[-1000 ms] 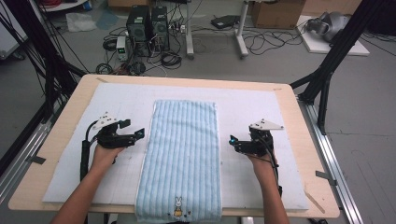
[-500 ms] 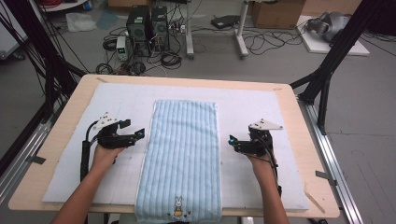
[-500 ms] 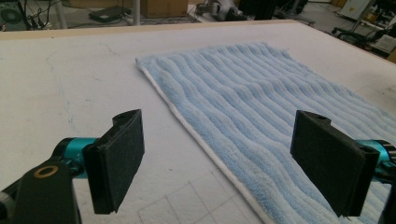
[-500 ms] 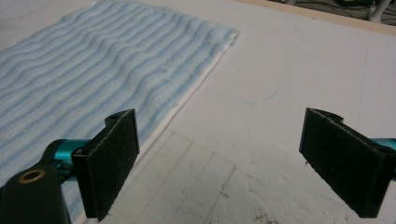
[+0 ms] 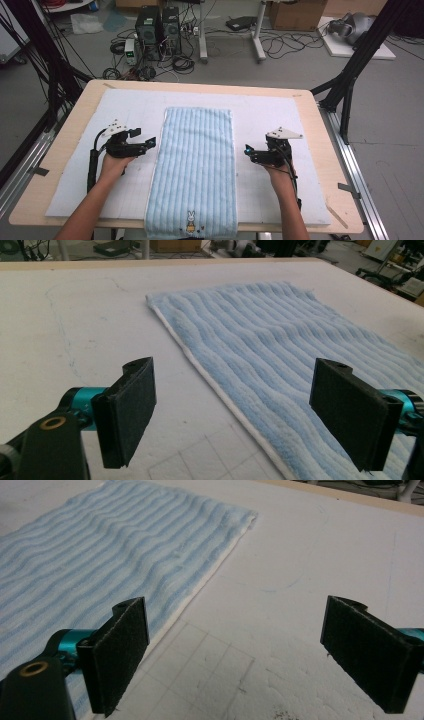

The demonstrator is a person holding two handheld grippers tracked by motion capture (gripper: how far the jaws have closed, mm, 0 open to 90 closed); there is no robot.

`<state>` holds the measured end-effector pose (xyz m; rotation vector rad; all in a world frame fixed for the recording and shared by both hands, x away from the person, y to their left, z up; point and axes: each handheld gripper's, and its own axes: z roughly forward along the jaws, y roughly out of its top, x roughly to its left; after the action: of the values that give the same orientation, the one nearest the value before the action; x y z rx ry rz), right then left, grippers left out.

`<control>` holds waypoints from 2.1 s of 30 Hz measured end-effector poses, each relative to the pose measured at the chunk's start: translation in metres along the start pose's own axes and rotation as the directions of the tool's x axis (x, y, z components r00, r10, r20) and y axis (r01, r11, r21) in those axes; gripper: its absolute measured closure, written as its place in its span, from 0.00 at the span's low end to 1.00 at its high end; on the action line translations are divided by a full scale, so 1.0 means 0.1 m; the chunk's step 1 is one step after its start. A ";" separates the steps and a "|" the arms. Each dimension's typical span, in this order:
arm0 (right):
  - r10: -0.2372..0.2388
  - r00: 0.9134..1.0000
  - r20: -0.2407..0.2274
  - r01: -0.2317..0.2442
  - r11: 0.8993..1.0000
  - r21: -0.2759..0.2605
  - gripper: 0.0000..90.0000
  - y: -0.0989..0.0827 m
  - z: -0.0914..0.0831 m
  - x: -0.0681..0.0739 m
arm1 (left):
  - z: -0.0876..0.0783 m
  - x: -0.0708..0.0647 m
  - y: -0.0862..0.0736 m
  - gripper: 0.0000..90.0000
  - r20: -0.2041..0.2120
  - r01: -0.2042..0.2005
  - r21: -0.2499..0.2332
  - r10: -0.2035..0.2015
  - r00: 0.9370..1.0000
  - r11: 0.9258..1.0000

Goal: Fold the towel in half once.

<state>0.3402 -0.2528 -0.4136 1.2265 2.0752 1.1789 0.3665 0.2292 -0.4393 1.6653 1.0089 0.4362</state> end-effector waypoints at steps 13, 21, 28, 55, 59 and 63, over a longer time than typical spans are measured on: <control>-0.005 1.000 -0.016 0.005 1.000 0.015 0.12 0.00 0.04 0.03 | 0.48 0.23 0.36 0.26 -0.065 0.070 0.096 -0.063 0.996 0.993; -0.012 1.000 -0.026 0.012 1.000 0.014 0.12 0.00 0.05 0.03 | 0.81 0.33 0.39 0.32 -0.114 0.110 0.166 -0.092 0.989 0.980; -0.003 1.000 -0.027 0.003 1.000 0.014 0.12 0.00 0.04 0.04 | 1.00 0.31 0.34 0.49 -0.109 0.080 0.205 -0.059 0.992 0.975; 0.043 0.996 -0.076 -0.026 0.978 0.205 0.21 0.54 1.10 -0.07 | 1.11 0.24 0.34 0.96 -0.056 0.032 0.262 -0.018 0.998 0.964; 0.059 0.996 -0.069 -0.044 0.978 0.204 0.41 0.55 1.29 -0.06 | 1.11 0.26 0.33 0.96 -0.052 0.051 0.260 -0.038 0.998 0.964; 0.038 0.999 -0.026 -0.031 0.974 0.225 0.63 0.53 1.38 -0.04 | 1.11 0.27 0.33 0.96 -0.048 0.057 0.261 -0.046 0.998 0.964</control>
<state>0.4671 -0.1829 -0.4424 1.3580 2.2675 1.0031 0.4746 0.1821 -0.4522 1.8664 1.1779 0.3134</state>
